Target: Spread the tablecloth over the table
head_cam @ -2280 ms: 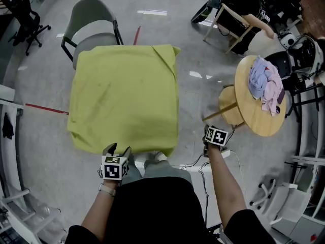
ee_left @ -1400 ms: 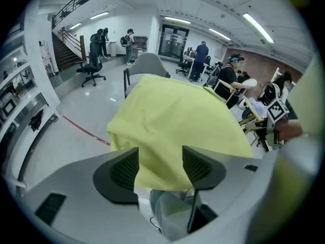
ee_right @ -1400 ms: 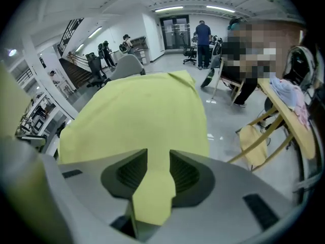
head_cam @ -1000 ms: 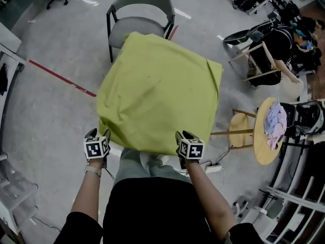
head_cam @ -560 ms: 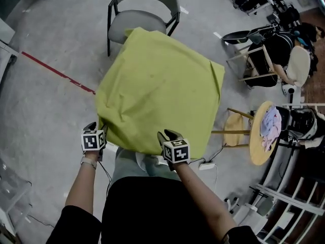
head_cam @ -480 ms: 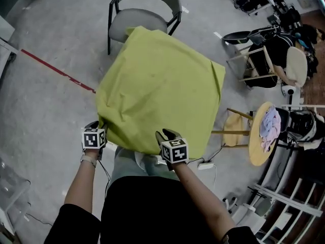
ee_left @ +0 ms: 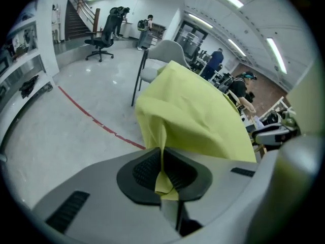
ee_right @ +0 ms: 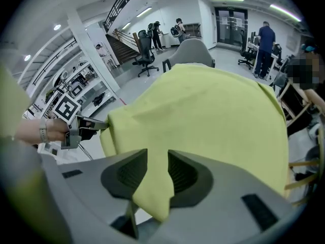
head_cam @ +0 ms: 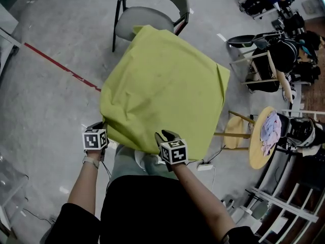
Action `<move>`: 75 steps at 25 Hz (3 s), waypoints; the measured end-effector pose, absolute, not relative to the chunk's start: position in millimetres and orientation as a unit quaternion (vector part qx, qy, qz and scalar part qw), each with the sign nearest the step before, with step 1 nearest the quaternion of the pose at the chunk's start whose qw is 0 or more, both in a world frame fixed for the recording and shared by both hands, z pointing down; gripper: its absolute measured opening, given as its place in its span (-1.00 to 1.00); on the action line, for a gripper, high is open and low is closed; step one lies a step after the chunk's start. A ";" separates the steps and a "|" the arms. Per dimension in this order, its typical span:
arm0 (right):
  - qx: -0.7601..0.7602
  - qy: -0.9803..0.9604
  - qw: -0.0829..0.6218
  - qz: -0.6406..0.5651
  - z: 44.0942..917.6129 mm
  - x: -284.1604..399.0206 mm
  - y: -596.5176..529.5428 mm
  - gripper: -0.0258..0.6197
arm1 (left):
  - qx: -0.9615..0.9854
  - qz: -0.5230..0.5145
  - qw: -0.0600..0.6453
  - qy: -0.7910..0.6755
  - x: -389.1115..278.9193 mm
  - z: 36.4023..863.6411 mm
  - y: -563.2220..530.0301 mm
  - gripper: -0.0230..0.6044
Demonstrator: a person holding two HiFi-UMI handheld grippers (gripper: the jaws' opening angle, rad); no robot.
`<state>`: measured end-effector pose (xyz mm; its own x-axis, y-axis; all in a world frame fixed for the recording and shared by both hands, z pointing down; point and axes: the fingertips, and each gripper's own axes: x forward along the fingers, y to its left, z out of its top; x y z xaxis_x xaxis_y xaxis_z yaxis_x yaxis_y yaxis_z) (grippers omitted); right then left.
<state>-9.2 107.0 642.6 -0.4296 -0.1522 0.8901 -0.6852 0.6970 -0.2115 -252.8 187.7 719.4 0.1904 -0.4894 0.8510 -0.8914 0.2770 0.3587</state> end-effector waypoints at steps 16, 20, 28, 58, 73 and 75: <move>0.225 -0.798 0.493 0.265 654.9 -17.8 119.9 -0.52 | 0.509 0.193 0.552 -0.632 -260.0 751.8 268.5 -0.74; 0.224 -0.797 0.495 0.265 656.6 -17.3 121.6 -0.52 | 0.524 0.186 0.570 -0.605 -254.5 757.0 275.9 -0.38; 0.243 -0.790 0.490 0.277 659.2 -13.5 112.7 -0.52 | 0.546 0.197 0.546 -0.604 -261.1 739.9 258.7 -0.32; 0.406 -0.774 0.401 0.275 630.4 70.6 -52.2 -0.44 | 0.709 0.266 0.399 -0.517 -205.4 650.2 34.5 -0.32; 0.429 -0.768 0.409 0.241 648.1 145.3 -205.1 -0.43 | 0.704 0.300 0.376 -0.522 -157.3 672.0 -86.3 -0.32; 0.435 -0.767 0.411 0.233 651.1 157.2 -228.7 -0.43 | 0.707 0.308 0.370 -0.517 -147.4 676.9 -102.2 -0.32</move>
